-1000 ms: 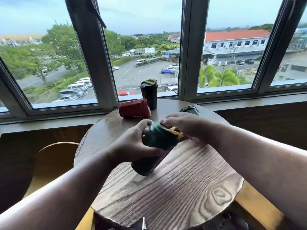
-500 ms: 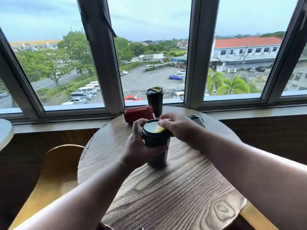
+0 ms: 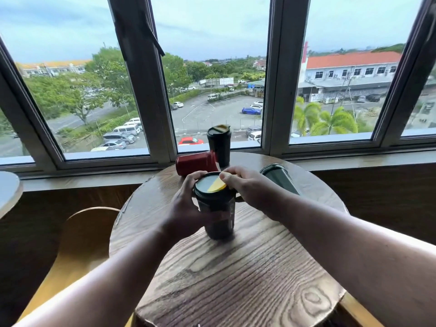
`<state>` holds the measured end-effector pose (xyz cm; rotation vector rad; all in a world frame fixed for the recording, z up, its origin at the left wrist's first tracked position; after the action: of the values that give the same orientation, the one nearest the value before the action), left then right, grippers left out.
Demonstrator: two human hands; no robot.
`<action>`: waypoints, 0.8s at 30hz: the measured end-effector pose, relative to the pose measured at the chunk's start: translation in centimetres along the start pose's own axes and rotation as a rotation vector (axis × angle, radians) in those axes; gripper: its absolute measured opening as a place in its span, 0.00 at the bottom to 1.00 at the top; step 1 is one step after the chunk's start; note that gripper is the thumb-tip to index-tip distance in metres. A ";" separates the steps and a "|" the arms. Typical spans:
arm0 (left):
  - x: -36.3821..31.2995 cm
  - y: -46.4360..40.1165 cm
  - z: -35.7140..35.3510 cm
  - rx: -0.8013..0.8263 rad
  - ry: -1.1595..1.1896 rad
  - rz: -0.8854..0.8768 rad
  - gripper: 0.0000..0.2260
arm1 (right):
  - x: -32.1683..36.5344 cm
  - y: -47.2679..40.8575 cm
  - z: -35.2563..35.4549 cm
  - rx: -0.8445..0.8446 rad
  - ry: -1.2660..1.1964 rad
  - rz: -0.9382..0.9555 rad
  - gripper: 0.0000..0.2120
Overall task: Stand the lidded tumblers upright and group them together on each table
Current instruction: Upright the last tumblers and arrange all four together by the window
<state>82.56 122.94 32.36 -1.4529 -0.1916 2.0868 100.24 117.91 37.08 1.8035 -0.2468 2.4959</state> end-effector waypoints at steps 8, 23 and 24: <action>0.8 -1.0 1.4 0.102 -0.030 -0.012 0.44 | -0.2 0.5 0.4 -0.029 0.001 -0.008 0.13; 0.5 -2.9 2.2 0.200 -0.205 -0.081 0.42 | 0.0 1.4 0.3 -0.100 -0.003 -0.043 0.30; 0.3 -3.1 2.2 0.229 -0.204 -0.091 0.41 | 0.0 1.4 0.3 -0.108 0.003 -0.055 0.31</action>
<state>81.63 126.12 34.30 -1.0787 -0.0919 2.1043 100.35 116.49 37.06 1.7409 -0.3206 2.3985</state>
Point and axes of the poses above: each hand's wrist, its own y-axis away from the middle knuckle, its own z-axis out of the back of the hand, x = y × z, the point moved 1 cm from there along -y, towards the middle knuckle, and after that the axes turned 5 degrees about -x, right-handed, at the moved point
